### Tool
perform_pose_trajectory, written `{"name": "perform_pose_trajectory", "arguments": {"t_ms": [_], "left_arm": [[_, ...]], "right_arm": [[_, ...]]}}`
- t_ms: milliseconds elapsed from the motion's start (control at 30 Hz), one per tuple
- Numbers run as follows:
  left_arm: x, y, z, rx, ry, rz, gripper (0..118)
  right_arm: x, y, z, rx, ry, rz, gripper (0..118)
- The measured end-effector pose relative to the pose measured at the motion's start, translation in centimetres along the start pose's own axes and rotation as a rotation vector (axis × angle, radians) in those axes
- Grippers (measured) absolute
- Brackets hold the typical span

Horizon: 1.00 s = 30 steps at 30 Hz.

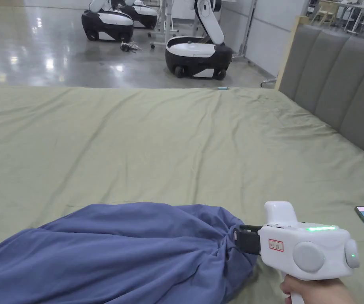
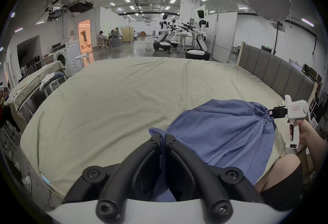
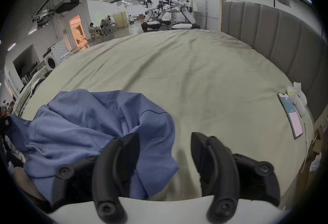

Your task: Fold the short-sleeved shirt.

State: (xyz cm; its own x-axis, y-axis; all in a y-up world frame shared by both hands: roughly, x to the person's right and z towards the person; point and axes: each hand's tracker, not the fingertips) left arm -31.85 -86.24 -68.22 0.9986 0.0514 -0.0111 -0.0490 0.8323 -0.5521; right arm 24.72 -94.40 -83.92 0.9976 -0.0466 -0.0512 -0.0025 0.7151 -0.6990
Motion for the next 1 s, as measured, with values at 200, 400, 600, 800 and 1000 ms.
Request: {"name": "perform_pose_trajectory", "arguments": {"t_ms": [200,400,600,800,1000], "left_arm": [[0.1,0.0,0.7,0.002,-0.011,-0.003,3],[-0.2,0.2,1.1,0.001,-0.015,0.009,3],[-1.2,2.0,2.4,0.053,-0.005,0.003,3],[-2.6,6.6,6.0,0.193,0.027,-0.019,3],[-4.1,13.2,8.8,0.308,0.058,0.040,3]], "right_arm": [[-2.2,0.1,-0.9,-0.088,0.099,-0.017,60],[-3.3,-0.7,-0.7,-0.080,0.153,-0.010,21],[-0.9,0.3,3.8,0.034,0.169,-0.076,19],[0.3,3.7,13.7,0.216,0.165,-0.034,16],[-2.2,9.2,23.1,0.448,0.139,0.041,16]]}}
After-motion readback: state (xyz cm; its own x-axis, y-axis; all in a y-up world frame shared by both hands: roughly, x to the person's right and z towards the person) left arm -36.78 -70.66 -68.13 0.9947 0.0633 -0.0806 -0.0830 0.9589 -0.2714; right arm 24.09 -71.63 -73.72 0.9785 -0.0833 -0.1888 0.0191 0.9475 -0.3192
